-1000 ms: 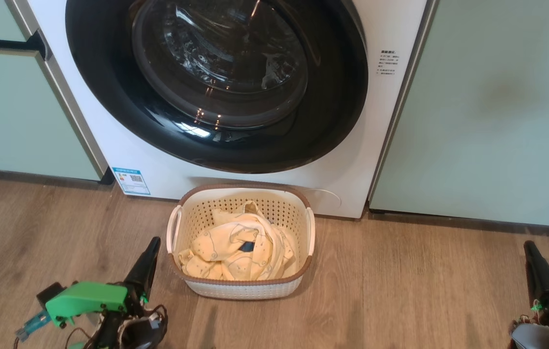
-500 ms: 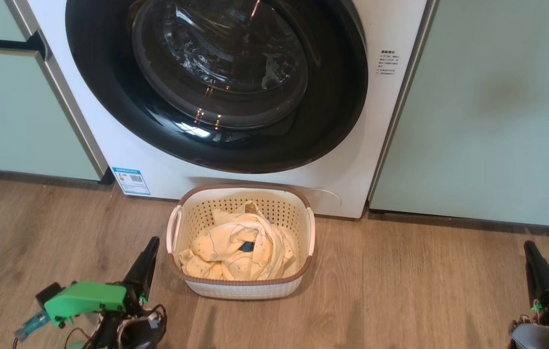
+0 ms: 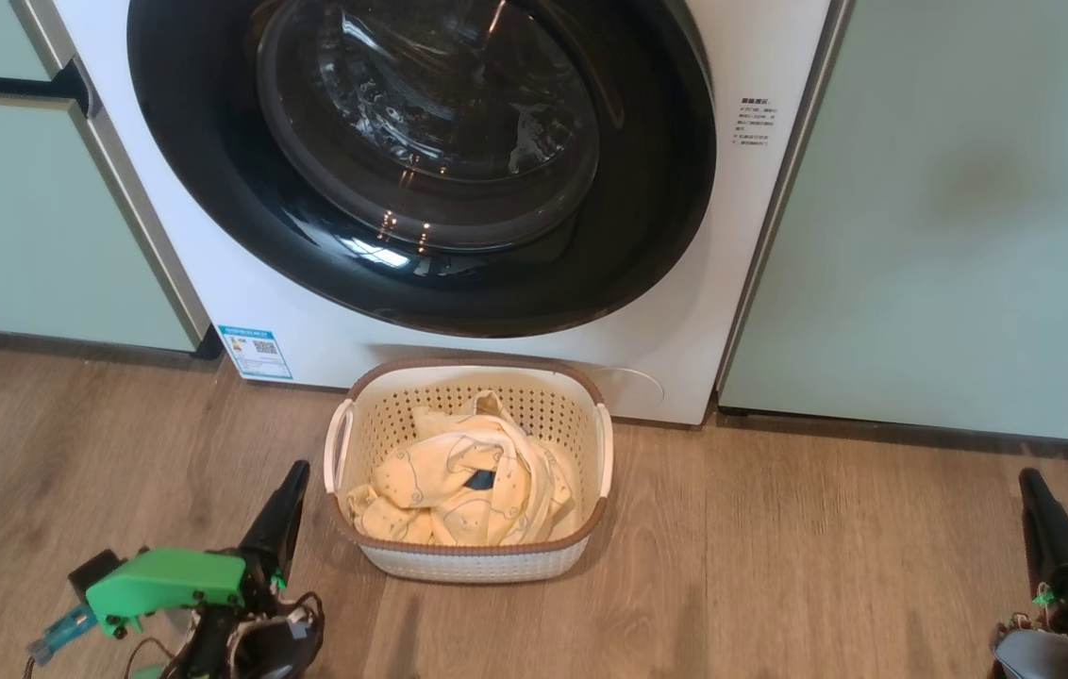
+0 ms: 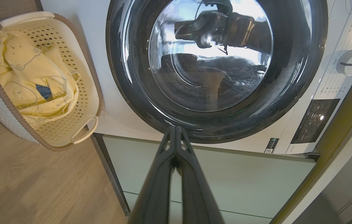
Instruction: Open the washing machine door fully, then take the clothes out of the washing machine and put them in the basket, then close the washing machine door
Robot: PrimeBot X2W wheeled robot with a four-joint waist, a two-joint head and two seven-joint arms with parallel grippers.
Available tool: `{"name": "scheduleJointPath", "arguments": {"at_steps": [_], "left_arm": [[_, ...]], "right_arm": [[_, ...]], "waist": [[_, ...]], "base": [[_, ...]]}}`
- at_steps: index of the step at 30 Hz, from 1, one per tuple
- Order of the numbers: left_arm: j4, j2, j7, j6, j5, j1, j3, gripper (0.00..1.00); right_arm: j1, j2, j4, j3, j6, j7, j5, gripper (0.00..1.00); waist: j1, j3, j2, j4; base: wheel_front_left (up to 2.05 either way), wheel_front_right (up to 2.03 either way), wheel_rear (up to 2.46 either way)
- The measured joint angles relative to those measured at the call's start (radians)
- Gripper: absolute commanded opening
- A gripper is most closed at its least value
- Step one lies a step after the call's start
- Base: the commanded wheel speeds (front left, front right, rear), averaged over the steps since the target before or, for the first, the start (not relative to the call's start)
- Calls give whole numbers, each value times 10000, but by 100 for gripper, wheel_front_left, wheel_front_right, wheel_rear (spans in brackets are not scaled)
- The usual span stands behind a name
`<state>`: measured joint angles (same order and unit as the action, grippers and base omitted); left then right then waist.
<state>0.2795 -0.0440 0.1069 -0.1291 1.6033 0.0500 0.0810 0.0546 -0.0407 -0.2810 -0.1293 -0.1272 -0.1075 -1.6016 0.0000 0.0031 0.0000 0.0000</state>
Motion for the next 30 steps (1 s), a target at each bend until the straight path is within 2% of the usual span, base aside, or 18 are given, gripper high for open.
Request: {"name": "scheduleJointPath", "arguments": {"at_steps": [30], "left_arm": [[-2,0,0,0,0,0,4,0]], "right_arm": [[0,0,0,0,0,0,0,0]], "waist": [[0,0,0,0]], "base": [[0,0,0]]}}
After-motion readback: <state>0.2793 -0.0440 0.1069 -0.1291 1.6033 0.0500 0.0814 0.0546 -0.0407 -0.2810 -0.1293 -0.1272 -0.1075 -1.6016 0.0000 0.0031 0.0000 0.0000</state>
